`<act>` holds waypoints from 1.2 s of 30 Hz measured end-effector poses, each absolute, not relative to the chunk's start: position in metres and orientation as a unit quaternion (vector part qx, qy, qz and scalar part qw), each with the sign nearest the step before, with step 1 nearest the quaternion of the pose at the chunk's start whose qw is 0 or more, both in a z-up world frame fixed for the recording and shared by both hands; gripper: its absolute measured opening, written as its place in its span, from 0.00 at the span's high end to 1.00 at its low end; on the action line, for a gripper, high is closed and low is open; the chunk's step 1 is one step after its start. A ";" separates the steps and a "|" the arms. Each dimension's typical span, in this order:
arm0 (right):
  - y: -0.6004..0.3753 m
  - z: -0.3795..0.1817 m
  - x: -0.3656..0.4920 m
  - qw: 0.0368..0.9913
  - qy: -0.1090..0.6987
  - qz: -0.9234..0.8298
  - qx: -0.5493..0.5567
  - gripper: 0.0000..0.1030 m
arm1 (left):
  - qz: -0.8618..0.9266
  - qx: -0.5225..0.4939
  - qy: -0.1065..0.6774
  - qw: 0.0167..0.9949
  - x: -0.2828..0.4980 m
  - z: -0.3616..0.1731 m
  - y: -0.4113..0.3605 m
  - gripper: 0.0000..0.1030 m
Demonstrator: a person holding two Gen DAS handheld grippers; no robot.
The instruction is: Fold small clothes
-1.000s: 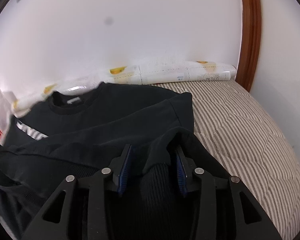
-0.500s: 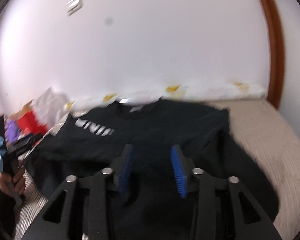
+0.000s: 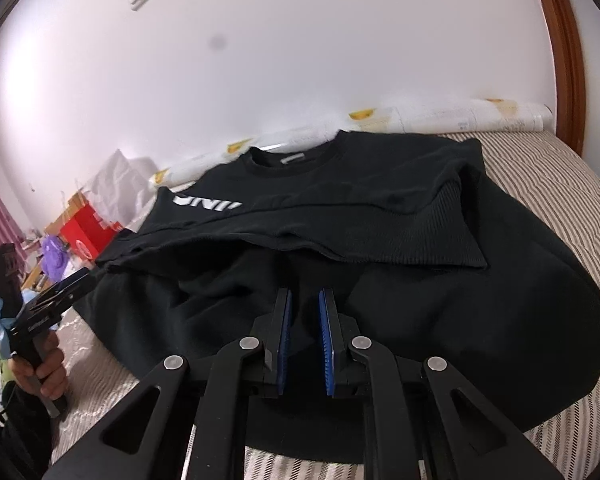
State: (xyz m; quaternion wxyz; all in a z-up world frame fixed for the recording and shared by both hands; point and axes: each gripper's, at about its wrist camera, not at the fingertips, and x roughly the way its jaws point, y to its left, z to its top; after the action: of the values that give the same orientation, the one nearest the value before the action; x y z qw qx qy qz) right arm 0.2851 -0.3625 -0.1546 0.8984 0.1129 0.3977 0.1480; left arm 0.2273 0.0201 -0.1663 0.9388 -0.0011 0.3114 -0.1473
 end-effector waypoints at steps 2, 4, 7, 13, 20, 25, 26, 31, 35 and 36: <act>-0.360 -0.157 0.288 0.900 0.397 0.139 0.109 0.90 | -0.149 0.002 0.326 0.934 0.232 -0.170 0.017 0.31; -0.358 -0.158 0.289 0.903 0.395 0.129 0.104 0.90 | -0.139 -0.001 0.342 0.929 0.238 -0.173 0.017 0.31; -0.352 -0.160 0.293 0.907 0.395 0.111 0.091 0.91 | -0.124 -0.003 0.357 0.926 0.246 -0.177 0.016 0.31; -0.353 -0.157 0.307 0.910 0.397 0.071 0.092 0.91 | -0.112 -0.008 0.375 0.920 0.271 -0.180 0.012 0.31; -0.355 -0.151 0.359 0.883 0.459 0.044 0.083 0.92 | -0.109 -0.029 0.384 0.916 0.309 -0.174 0.017 0.32; -0.366 -0.151 0.400 0.867 0.482 0.048 0.117 0.92 | -0.116 -0.048 0.375 0.919 0.346 -0.159 0.020 0.32; -0.369 -0.149 0.412 0.866 0.482 0.048 0.123 0.92 | -0.113 -0.057 0.375 0.918 0.358 -0.156 0.022 0.32; -0.375 -0.144 0.450 0.867 0.478 0.055 0.128 0.93 | -0.074 -0.059 0.365 0.926 0.386 -0.147 0.036 0.34; -0.367 -0.142 0.454 0.877 0.469 0.070 0.075 0.93 | -0.081 -0.073 0.381 0.918 0.395 -0.158 0.047 0.34; -0.366 -0.141 0.455 0.876 0.474 0.075 0.055 0.93 | -0.080 -0.068 0.383 0.918 0.396 -0.161 0.047 0.34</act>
State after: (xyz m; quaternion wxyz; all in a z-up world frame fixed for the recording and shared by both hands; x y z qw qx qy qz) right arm 0.4552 -0.3655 -0.1412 0.8756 0.0555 0.4740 0.0746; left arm 0.3962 0.0475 -0.1609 0.9178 -0.0678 0.3830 -0.0801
